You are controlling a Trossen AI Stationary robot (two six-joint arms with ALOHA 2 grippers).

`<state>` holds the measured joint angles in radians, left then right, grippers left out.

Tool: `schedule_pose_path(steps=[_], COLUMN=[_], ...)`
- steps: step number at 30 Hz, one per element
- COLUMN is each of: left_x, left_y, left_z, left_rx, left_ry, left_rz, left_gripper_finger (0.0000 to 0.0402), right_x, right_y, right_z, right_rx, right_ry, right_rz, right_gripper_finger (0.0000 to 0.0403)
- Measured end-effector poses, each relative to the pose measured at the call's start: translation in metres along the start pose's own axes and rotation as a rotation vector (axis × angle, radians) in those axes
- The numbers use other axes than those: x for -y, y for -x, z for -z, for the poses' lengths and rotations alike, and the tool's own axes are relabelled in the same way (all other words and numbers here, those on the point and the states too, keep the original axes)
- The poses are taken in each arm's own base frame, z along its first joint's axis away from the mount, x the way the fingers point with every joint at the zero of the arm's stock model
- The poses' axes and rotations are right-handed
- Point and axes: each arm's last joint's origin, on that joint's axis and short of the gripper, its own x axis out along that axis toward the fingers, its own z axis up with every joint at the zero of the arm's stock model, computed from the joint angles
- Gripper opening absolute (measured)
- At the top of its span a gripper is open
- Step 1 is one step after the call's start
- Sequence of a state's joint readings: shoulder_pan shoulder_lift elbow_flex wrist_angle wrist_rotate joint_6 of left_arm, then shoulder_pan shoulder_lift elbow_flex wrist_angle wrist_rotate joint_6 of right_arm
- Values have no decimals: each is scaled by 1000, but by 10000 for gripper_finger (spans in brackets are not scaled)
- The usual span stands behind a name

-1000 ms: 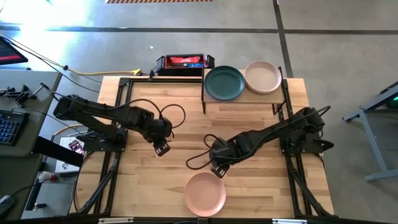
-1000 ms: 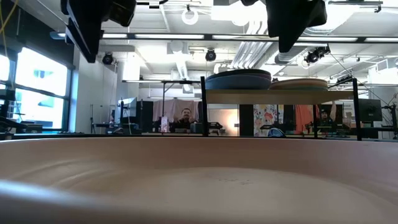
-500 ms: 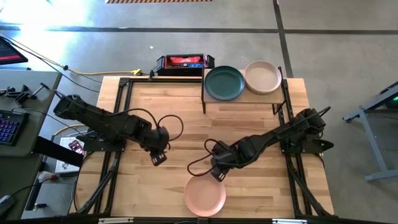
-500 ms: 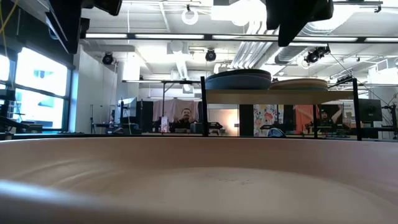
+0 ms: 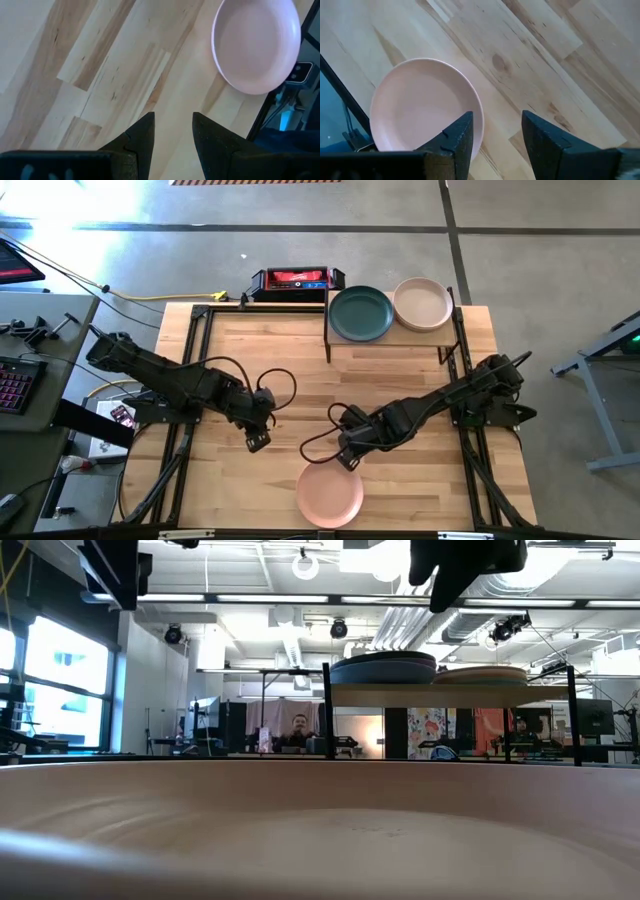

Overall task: Place and stack plates onto a shelf
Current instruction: Stack the pink plate on top of the green plate on the shelf

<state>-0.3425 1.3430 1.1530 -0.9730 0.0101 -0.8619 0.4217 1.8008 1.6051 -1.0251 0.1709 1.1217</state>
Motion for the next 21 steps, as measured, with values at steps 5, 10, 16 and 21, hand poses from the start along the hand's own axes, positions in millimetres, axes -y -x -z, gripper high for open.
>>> schedule_pose_path(steps=[5,10,16,21], left_x=[0,0,0,0], left_y=[0,0,0,0], left_z=[0,0,0,-1], left_rx=[0,0,11,29], left_ry=[-1,-1,-3,-2], left_rz=[0,0,-7,-23], left_gripper_finger=[122,122,122,122], right_x=[0,-4,-10,-15], right_y=[0,-14,-33,-48], right_z=[0,3,9,13], right_rx=[1,-39,-79,-105], right_ry=[2,10,25,31], right_rz=[1,13,31,32], right_gripper_finger=[146,146,146,146])
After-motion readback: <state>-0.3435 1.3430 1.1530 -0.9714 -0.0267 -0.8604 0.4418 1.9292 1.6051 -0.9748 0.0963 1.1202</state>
